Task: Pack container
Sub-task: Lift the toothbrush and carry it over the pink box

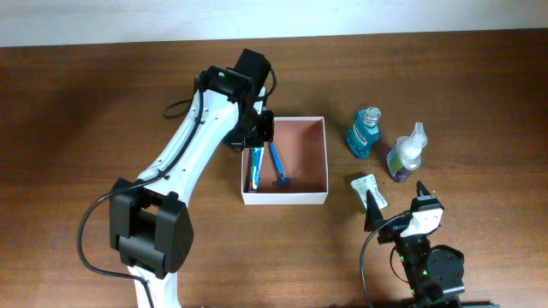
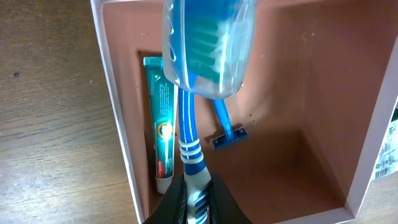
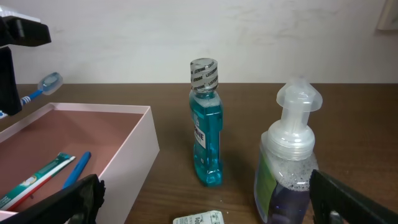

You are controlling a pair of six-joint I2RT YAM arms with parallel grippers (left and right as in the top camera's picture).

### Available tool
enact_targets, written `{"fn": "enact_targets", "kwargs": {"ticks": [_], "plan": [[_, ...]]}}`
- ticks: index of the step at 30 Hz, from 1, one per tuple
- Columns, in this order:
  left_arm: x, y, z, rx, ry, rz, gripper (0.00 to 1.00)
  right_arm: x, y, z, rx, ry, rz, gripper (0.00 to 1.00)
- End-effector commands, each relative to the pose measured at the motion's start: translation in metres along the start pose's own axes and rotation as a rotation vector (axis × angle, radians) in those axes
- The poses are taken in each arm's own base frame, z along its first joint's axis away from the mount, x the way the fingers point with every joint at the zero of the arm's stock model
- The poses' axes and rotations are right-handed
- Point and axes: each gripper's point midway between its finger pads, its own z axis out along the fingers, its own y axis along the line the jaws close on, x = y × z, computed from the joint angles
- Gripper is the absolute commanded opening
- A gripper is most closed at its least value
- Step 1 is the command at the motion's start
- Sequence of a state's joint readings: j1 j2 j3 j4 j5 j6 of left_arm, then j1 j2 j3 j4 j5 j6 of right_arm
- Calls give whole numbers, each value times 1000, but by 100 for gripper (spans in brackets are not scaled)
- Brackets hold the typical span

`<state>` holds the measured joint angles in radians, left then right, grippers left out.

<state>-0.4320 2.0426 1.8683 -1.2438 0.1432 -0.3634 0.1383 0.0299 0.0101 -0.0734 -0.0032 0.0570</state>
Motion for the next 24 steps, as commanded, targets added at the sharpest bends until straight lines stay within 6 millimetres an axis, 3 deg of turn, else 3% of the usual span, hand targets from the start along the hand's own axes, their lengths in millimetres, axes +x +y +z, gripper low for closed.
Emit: {"fn": "enact_targets", "kwargs": {"ticks": [1,12,24], "plan": [[-4,-4,-7,15,-22,-13,1,3,0,0,3,6,11,98],[-1,1,8,-11,-16,-47,1,3,0,0,3,6,11,98],[2,3,11,-19,-6,-49,1,3,0,0,3,6,11,98]]}}
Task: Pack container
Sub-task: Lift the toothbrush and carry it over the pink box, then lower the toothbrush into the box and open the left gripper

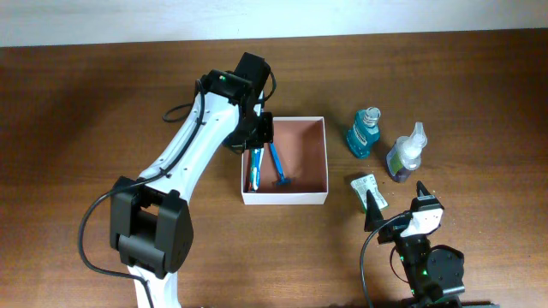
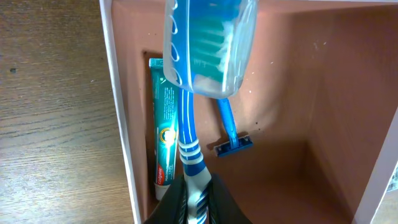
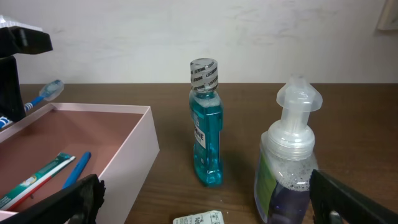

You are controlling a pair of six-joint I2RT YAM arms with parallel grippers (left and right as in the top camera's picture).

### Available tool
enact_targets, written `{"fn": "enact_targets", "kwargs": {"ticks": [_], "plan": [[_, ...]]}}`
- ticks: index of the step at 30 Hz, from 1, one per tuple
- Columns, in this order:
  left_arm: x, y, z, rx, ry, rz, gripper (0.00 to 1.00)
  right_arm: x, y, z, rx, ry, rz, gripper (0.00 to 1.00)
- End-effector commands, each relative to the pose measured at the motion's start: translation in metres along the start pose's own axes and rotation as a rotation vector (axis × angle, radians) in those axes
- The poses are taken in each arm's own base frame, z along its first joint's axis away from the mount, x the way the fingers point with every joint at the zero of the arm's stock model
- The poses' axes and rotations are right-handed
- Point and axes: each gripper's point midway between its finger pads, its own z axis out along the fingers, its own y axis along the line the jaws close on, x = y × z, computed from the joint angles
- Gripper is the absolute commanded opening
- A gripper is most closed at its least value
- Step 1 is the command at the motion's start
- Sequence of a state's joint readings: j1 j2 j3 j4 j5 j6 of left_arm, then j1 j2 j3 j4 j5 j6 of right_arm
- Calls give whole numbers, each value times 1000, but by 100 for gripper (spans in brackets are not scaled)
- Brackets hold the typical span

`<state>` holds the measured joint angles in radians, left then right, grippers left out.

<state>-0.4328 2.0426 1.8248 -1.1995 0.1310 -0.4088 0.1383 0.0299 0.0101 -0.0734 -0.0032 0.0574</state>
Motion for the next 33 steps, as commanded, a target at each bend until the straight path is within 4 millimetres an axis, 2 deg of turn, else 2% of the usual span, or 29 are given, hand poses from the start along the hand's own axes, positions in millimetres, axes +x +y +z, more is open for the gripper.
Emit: {"fn": "enact_targets", "kwargs": {"ticks": [1,9,21,33], "plan": [[3,0,1,-9,2,-5,1,3,0,0,3,6,11,98],[8,5,19,-17,13,-18,1,3,0,0,3,6,11,98],[4,6,21,-61,-23,-24,1,3,0,0,3,6,11,98],[11,-7,23,-100,-38,9,1,3,0,0,3,6,11,98]]}}
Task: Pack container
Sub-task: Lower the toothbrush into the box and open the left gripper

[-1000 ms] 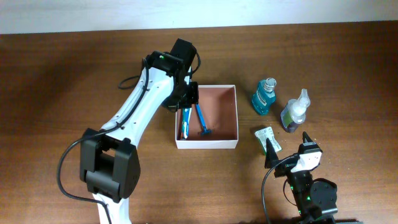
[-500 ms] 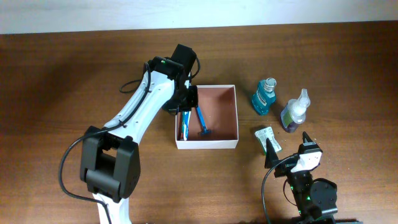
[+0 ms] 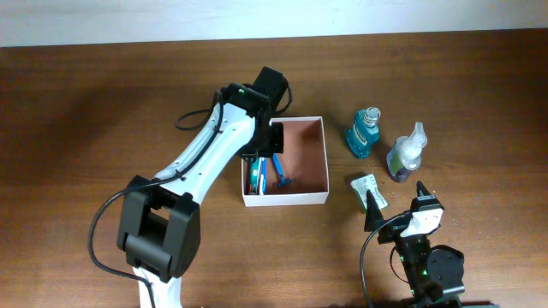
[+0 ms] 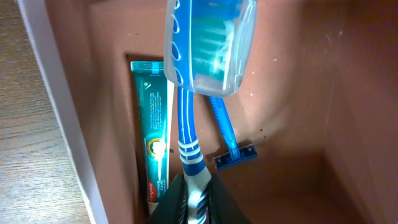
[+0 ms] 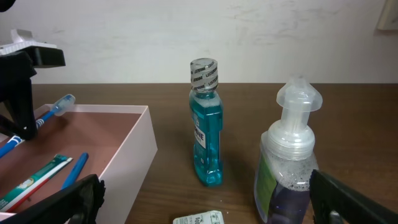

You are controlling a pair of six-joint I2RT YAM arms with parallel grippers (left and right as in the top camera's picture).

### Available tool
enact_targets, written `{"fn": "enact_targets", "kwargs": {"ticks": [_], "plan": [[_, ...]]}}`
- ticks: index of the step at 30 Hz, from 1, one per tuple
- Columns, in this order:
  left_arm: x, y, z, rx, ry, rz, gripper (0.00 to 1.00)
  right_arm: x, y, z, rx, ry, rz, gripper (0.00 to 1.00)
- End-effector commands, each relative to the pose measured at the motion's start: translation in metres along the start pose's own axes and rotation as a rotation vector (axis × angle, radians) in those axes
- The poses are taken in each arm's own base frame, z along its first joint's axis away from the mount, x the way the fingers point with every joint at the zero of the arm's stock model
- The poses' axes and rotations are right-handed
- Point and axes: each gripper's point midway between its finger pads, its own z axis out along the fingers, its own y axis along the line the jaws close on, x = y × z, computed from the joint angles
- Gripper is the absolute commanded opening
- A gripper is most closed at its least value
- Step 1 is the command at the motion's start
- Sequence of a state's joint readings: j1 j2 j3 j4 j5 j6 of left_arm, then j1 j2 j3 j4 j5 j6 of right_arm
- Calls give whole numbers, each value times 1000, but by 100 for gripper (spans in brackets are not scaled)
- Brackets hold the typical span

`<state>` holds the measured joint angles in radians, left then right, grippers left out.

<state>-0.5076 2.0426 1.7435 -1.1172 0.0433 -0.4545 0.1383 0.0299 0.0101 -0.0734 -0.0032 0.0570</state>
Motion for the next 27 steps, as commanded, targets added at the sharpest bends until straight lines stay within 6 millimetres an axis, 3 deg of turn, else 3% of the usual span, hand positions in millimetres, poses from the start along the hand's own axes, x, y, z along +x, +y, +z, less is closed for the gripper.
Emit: {"fn": "enact_targets", "kwargs": {"ticks": [1,19,27], "plan": [[1,4,0,-33,-12,-18,1,3,0,0,3,6,11,98],[3,8,1,-55,-3,-18,2,3,0,0,3,6,11,98],[6,12,14,-78,25,-18,6,3,0,0,3,6,11,99]]}}
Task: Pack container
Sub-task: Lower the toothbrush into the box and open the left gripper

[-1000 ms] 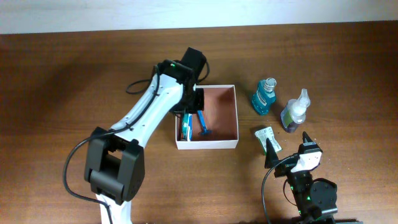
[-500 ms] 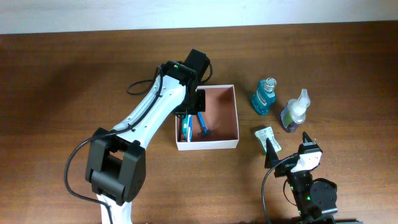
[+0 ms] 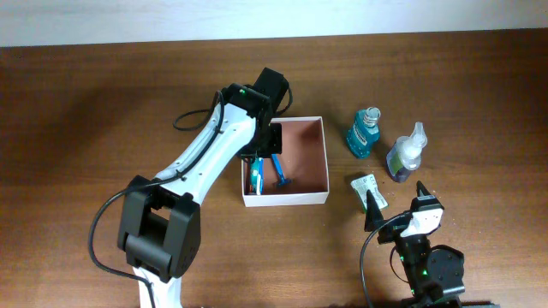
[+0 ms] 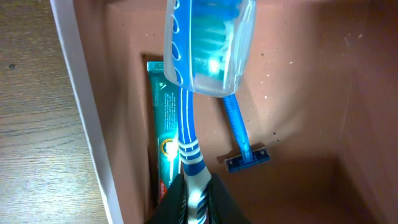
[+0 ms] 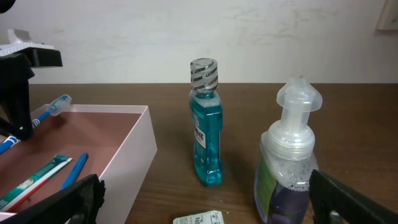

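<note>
My left gripper is shut on the handle of a blue toothbrush whose head sits in a clear blue cap. It hangs over the left part of the pink box. On the box floor lie a toothpaste tube and a blue razor. The toothbrush tip shows above the box in the right wrist view. My right gripper rests open near the table's front edge, nothing between its fingers.
Right of the box stand a teal mouthwash bottle and a clear pump bottle with purple liquid. A small white sachet lies in front of them, just ahead of the right gripper.
My left gripper with the toothbrush has shifted slightly toward the box's left wall, which shows again in the wrist view. The right arm has not moved.
My left gripper held the capped toothbrush over the box's left rim, toothpaste and razor lying inside. It then stood further over the box interior and lower, and now it is a little back toward the left wall. The right gripper stayed open and still.
</note>
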You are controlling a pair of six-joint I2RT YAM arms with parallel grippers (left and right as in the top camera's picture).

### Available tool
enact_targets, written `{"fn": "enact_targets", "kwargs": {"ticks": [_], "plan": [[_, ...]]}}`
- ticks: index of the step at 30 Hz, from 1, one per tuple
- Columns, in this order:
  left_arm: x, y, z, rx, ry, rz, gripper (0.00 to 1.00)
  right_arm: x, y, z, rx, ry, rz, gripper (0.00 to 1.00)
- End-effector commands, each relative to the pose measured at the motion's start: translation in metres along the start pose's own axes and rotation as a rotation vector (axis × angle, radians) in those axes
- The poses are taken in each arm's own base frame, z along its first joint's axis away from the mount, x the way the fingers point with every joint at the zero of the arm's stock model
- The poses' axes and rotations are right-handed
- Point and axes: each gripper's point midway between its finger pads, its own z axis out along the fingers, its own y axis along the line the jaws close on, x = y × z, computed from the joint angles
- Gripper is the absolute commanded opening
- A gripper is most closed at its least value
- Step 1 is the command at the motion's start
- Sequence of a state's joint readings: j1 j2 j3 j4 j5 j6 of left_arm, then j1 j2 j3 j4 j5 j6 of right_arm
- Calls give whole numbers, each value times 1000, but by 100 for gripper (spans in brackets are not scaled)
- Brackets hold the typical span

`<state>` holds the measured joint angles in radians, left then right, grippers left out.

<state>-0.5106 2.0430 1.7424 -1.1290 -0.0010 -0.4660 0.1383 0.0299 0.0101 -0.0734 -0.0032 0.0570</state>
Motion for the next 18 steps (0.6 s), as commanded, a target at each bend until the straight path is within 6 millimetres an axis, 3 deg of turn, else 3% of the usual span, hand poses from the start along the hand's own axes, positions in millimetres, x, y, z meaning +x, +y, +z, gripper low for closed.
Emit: {"fn": "enact_targets", "kwargs": {"ticks": [1,9,18], "plan": [[6,4,16,-35,37,-9,6,3,0,0,3,6,11,98],[12,7,46,-67,99,-8,5,3,0,0,3,6,11,98],[8,8,49,-71,83,-8,5,3,0,0,3,6,11,98]]}}
